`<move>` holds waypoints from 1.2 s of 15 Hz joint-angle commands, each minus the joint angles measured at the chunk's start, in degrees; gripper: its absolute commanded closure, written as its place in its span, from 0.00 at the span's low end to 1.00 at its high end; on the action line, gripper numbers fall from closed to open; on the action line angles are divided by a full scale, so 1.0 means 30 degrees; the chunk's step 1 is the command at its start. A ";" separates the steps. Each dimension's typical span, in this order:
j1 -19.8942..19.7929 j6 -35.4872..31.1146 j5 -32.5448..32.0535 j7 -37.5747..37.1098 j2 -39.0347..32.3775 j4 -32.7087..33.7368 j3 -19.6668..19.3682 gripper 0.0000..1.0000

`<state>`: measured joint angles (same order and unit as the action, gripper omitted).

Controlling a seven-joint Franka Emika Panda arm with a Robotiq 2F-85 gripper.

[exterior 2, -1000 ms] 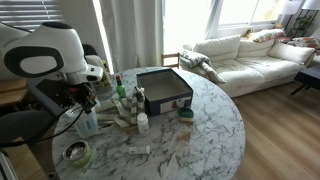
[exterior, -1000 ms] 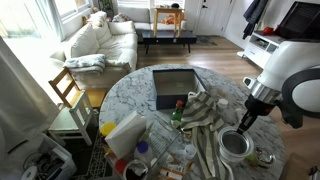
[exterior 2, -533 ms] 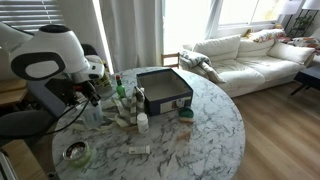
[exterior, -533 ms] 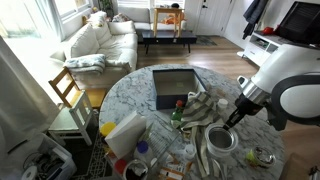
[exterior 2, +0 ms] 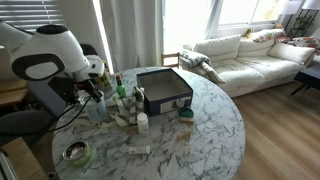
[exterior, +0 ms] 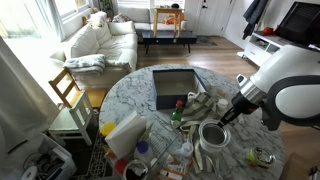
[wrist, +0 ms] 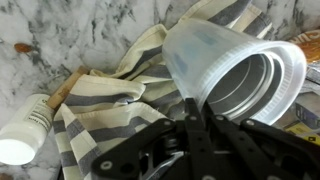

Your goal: Remove the sauce bottle from the cup, put the silver cup inside then move it the right

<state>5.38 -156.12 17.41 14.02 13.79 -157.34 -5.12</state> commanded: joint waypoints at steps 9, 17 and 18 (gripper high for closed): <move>0.0198 0.0597 0.0900 0.1246 0.0940 -0.0150 -0.0818 0.99; 0.0961 -0.0224 0.2177 0.1504 0.0149 0.0017 -0.0866 0.94; 0.0849 -0.0254 0.2031 0.1347 0.0084 0.0018 -0.0788 0.69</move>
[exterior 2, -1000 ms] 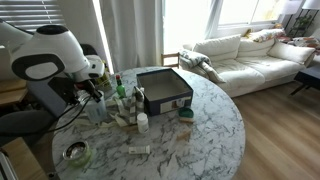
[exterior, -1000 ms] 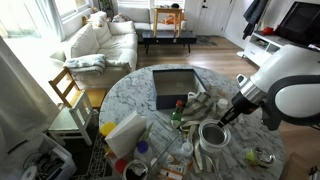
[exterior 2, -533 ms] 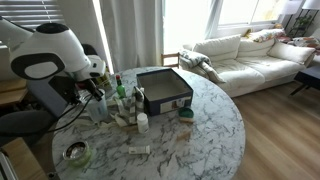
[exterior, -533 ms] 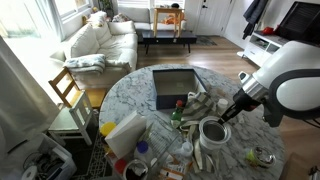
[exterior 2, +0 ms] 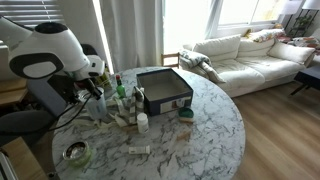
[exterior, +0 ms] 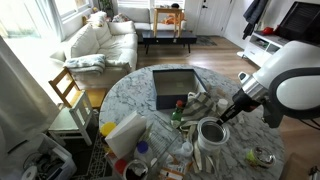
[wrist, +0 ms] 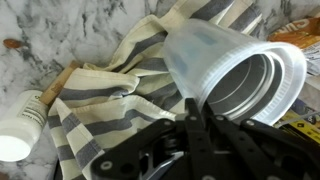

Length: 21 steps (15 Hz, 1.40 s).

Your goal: Remove the sauce bottle from the cup, put the silver cup inside then move it the right

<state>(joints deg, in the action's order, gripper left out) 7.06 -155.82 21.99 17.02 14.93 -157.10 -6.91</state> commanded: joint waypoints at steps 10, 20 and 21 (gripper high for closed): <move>-0.1463 0.1201 -0.4131 -0.1840 0.1276 0.1035 0.0794 0.05; -0.1259 1.1837 -0.5412 -0.0346 0.2690 0.6323 0.0817 0.00; -0.1068 1.3130 -0.5322 0.0522 0.2730 0.6930 0.0689 0.00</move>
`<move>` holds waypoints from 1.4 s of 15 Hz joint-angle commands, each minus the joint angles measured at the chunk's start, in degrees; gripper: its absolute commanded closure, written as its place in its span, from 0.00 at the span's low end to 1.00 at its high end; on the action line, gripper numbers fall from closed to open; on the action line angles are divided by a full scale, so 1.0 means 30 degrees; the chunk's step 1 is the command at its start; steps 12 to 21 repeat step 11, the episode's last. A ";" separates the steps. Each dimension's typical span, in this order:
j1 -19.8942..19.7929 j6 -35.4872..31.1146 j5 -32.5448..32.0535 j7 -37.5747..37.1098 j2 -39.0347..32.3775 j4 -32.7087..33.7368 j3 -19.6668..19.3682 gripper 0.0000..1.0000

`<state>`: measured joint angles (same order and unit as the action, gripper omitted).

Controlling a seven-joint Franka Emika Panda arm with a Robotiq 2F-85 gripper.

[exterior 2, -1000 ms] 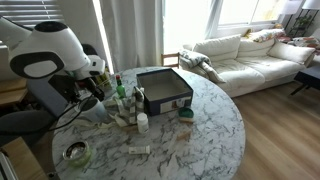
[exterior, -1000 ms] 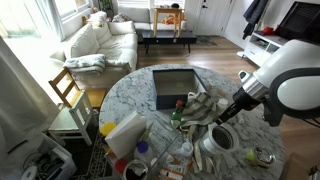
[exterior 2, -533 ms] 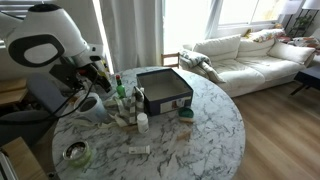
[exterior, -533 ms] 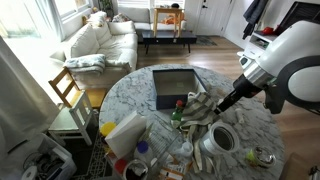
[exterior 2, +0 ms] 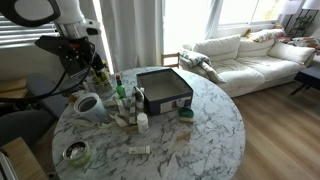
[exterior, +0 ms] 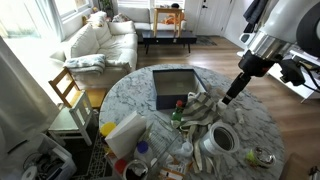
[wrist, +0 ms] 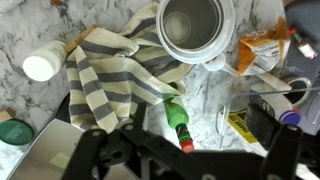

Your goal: Remove the sauce bottle from the cup, put the silver cup inside then move it the right

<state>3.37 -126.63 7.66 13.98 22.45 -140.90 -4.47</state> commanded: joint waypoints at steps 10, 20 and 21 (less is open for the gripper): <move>0.0113 0.6063 -0.0904 0.2877 0.0048 0.3876 0.0303 0.00; 0.0113 0.6063 -0.0914 0.2878 0.0020 0.3897 0.0313 0.00; 0.0113 0.6063 -0.0914 0.2878 0.0020 0.3897 0.0313 0.00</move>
